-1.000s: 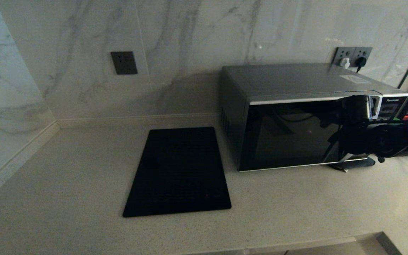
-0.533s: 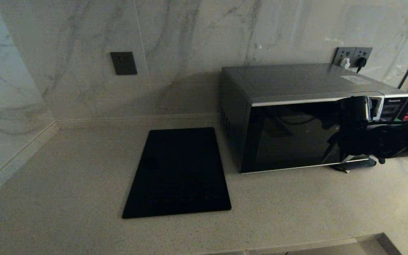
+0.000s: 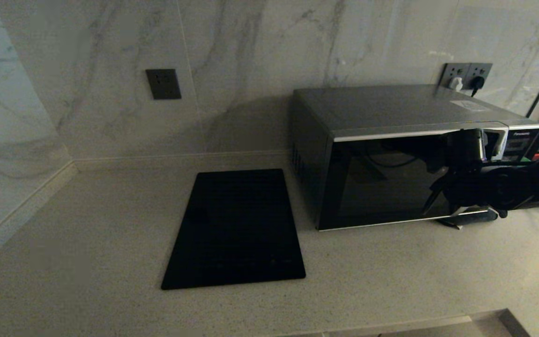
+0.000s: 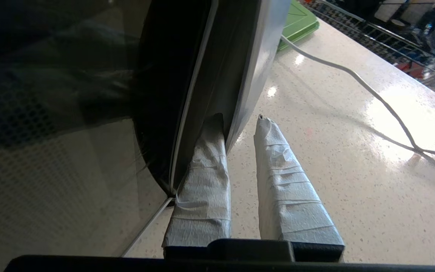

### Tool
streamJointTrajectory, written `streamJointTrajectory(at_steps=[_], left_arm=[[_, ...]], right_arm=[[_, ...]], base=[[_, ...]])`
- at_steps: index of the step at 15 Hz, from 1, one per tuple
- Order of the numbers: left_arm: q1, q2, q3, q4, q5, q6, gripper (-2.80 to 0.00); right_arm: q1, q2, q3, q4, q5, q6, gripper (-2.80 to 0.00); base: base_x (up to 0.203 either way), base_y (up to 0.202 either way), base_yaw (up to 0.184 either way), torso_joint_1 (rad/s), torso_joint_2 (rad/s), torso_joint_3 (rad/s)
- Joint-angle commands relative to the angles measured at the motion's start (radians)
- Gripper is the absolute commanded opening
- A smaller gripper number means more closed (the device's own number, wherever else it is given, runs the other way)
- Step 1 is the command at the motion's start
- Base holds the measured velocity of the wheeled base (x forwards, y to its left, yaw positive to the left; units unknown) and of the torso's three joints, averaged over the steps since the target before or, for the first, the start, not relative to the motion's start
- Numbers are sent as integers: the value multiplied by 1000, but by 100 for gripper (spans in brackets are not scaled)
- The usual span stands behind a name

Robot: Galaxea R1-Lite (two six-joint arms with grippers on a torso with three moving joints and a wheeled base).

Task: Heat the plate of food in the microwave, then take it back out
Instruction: Open the microwave oven

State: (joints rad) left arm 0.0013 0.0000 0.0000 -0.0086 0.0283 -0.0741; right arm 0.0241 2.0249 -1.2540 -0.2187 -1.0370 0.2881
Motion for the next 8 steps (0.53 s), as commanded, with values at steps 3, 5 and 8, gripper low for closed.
streamJointTrajectory(at_steps=[3,5,8], left_arm=[[0,2,0,-1,1,-1,-280],[0,2,0,-1,1,-1,-280],[0,2,0,-1,1,-1,-280]], right_arm=[[10,0,5,1,-20,5,-280],[15,-6,12,1,-21,14,-280],[16,-14,27,1,-23,20,-280]], base=[[0,0,0,0,0,0],[0,0,0,0,0,0],[0,0,0,0,0,0]])
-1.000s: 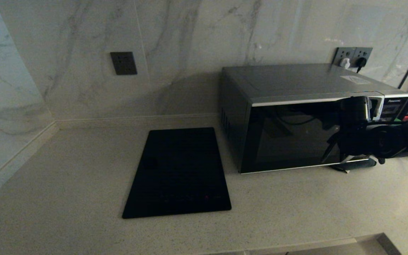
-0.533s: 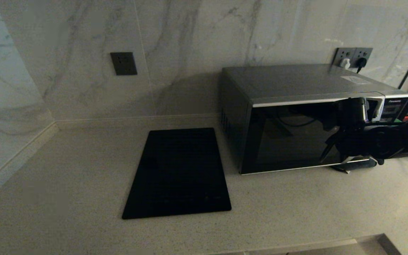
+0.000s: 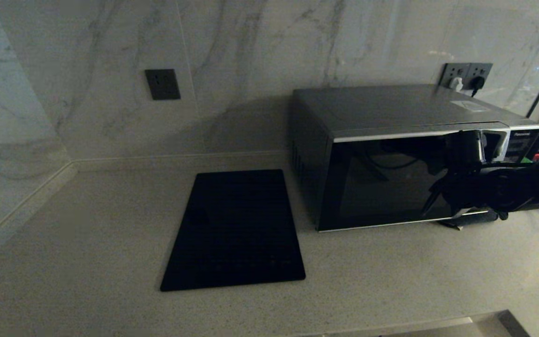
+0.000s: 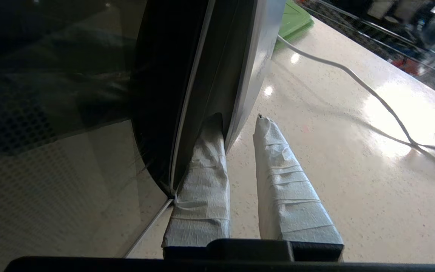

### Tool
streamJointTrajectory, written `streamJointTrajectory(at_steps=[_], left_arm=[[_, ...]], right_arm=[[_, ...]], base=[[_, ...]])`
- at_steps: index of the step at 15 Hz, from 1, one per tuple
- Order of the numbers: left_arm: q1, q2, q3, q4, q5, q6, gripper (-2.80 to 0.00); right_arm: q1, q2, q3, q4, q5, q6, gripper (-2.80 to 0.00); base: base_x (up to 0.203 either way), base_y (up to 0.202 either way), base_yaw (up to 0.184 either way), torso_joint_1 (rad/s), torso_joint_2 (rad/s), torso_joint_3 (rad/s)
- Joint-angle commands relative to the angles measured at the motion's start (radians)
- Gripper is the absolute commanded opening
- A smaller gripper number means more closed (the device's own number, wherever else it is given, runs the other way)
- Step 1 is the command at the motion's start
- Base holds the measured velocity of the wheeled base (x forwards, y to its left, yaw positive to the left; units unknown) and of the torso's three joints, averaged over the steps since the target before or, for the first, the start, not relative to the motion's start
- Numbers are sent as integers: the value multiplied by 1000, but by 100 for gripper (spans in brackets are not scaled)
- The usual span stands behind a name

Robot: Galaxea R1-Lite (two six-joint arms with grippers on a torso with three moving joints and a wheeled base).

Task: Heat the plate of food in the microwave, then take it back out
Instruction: Open the microwave oven

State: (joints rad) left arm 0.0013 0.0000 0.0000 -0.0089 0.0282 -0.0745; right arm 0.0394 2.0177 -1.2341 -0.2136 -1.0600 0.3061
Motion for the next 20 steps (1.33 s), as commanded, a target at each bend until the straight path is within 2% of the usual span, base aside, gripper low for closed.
streamJointTrajectory(at_steps=[1,14,15,20], left_arm=[[0,2,0,0,1,-1,-280],[0,2,0,0,1,-1,-280],[0,2,0,0,1,-1,-280],[0,2,0,0,1,-1,-280]], right_arm=[[1,-11,10,-4,0,2,-280],[28,-30,23,-3,-2,2,-280],[28,-40,29,-2,-2,2,0],[41,-97,64,-3,18,4,0]], base=[[0,0,0,0,0,0],[0,0,0,0,0,0],[0,0,0,0,0,0],[0,0,0,0,0,0]])
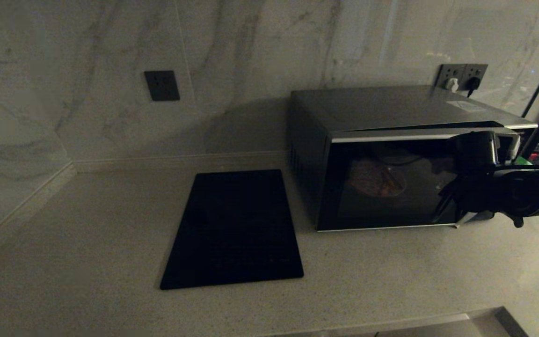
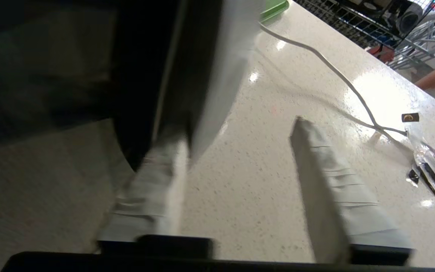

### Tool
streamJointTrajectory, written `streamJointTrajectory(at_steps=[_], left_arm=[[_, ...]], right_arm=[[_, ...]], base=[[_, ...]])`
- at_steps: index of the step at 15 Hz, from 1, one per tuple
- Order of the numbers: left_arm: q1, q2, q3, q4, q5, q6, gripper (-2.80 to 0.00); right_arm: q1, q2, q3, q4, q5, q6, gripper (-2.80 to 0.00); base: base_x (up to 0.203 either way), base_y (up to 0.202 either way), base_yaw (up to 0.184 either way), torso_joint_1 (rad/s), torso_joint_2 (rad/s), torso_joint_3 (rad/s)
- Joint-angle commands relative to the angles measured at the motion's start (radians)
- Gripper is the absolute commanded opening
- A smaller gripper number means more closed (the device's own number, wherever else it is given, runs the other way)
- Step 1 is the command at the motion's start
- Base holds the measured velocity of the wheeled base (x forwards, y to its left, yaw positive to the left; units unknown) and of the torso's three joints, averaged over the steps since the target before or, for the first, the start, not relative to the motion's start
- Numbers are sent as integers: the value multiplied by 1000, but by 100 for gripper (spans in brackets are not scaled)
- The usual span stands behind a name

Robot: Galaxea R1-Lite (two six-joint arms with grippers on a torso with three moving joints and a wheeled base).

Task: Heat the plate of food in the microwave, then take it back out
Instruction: Open the microwave oven

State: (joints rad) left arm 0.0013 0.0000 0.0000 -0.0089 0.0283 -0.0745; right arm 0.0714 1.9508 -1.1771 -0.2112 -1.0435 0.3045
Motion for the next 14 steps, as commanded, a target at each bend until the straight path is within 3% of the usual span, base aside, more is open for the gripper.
streamJointTrajectory(at_steps=[1,6,10,13,14], left_arm=[[0,2,0,0,1,-1,-280],[0,2,0,0,1,-1,-280],[0,2,0,0,1,-1,-280],[0,2,0,0,1,-1,-280],[0,2,0,0,1,-1,-280]], right_arm=[[21,-44,9,-5,5,7,0],[151,-157,36,-3,25,6,0],[195,-325,64,6,21,-9,0],[198,-517,49,47,22,-101,0],[197,-584,35,61,23,-153,-280]], base=[[0,0,0,0,0,0],[0,0,0,0,0,0],[0,0,0,0,0,0],[0,0,0,0,0,0],[0,0,0,0,0,0]])
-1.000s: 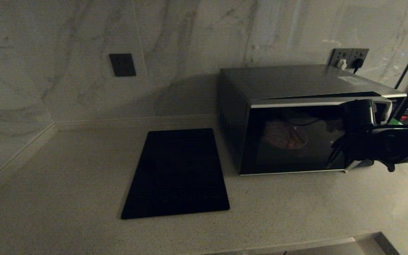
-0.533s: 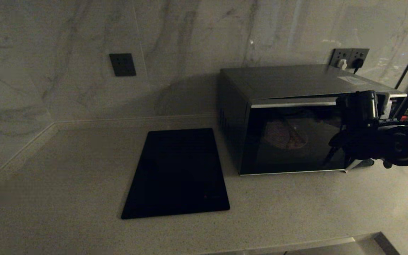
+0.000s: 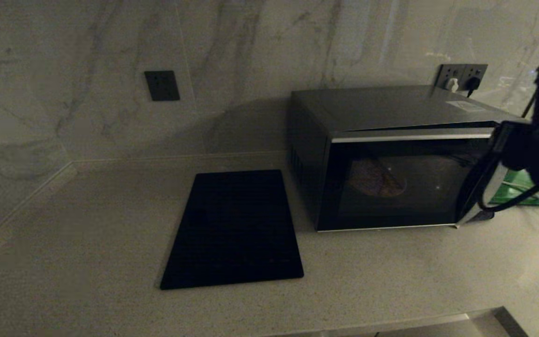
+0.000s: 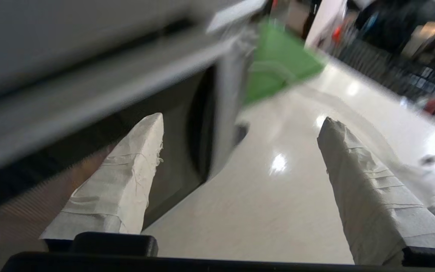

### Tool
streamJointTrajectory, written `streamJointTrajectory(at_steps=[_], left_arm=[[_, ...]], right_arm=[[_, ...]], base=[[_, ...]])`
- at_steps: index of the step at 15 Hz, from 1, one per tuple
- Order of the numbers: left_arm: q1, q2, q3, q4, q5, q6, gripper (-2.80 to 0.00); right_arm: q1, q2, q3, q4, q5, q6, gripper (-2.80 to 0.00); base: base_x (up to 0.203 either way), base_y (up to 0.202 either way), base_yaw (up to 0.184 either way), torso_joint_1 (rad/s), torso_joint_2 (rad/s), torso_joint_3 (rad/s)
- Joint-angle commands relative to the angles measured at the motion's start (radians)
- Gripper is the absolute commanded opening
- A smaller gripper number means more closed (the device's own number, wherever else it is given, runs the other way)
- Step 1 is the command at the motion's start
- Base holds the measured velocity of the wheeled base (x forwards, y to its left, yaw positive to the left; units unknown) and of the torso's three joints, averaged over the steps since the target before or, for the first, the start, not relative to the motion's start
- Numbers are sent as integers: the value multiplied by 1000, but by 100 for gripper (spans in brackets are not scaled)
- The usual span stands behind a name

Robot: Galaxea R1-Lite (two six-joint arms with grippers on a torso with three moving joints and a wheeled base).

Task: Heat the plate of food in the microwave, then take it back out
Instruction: Open the microwave oven

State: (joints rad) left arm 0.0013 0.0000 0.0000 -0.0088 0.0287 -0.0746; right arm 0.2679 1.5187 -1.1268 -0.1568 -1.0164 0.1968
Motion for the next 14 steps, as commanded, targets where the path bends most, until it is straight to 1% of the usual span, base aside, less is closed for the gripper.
streamJointTrajectory(at_steps=[1,4,5,6,7,8,9,12,13,14], left_arm=[[0,2,0,0,0,-1,-280],[0,2,0,0,0,-1,-280],[0,2,0,0,0,-1,-280],[0,2,0,0,0,-1,-280],[0,2,0,0,0,-1,-280],[0,2,0,0,0,-1,-280],[0,2,0,0,0,-1,-280],[0,2,0,0,0,-1,-280],[0,2,0,0,0,-1,-280],[0,2,0,0,0,-1,-280]], right_arm=[[-1,-213,-29,22,-4,-104,-280],[-22,-316,-62,48,3,-241,-280],[-53,-314,-61,49,21,-245,-280],[-90,-298,-78,57,66,-248,-280],[-114,-277,-127,93,93,-245,-280],[-128,-255,-185,162,109,-234,-280],[-135,-230,-261,256,129,-206,-280],[-144,-157,-537,603,216,-99,-280],[-146,-137,-624,744,282,-62,-280],[-154,-124,-682,841,405,-30,-280]], base=[[0,0,0,0,0,0],[0,0,0,0,0,0],[0,0,0,0,0,0],[0,0,0,0,0,0],[0,0,0,0,0,0],[0,0,0,0,0,0],[0,0,0,0,0,0],[0,0,0,0,0,0],[0,0,0,0,0,0],[0,0,0,0,0,0]])
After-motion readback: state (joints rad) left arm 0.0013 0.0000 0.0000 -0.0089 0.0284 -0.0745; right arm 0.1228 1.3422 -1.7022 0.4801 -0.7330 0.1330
